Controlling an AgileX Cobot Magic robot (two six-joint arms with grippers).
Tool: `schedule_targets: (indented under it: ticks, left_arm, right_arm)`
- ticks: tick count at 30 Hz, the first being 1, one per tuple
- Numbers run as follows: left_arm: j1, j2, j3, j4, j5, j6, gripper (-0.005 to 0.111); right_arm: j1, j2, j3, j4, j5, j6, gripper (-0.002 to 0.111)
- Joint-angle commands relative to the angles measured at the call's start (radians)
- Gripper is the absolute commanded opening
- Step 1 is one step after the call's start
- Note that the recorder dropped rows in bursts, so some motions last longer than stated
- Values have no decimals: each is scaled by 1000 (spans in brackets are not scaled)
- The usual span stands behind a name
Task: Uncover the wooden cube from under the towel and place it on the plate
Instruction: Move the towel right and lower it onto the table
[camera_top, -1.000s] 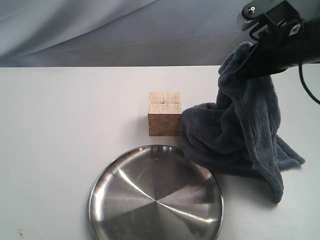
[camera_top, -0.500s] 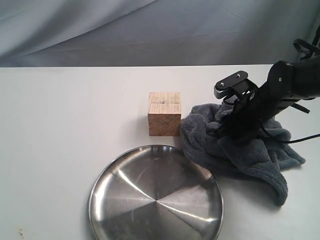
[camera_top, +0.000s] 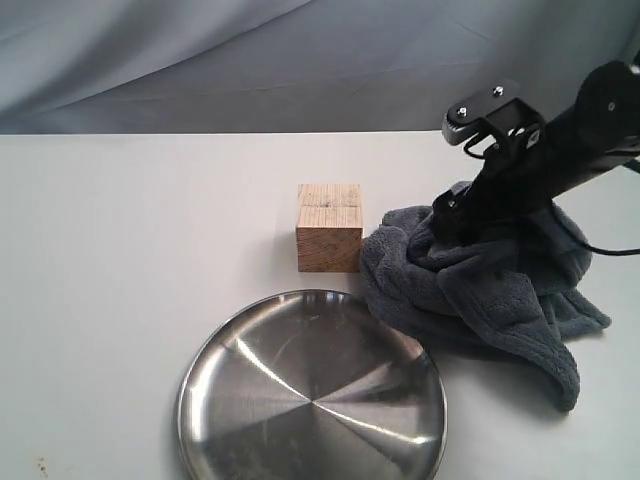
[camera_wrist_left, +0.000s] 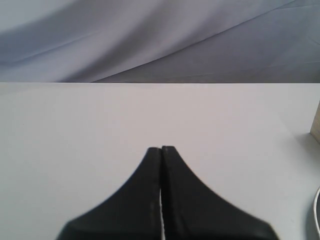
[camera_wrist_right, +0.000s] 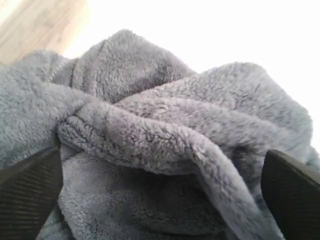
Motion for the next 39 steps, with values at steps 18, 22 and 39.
schedule_targets:
  ticks: [18, 22, 39]
  left_arm:
    - [-5, -3, 0, 2, -11, -2, 0]
    - [-5, -3, 0, 2, -11, -2, 0]
    - [-5, -3, 0, 2, -11, -2, 0]
  right_arm:
    - [242, 50, 7, 103, 63, -259, 77]
    - [240, 79, 7, 88, 32, -258, 43]
    - [24, 117, 7, -405, 33, 310, 0]
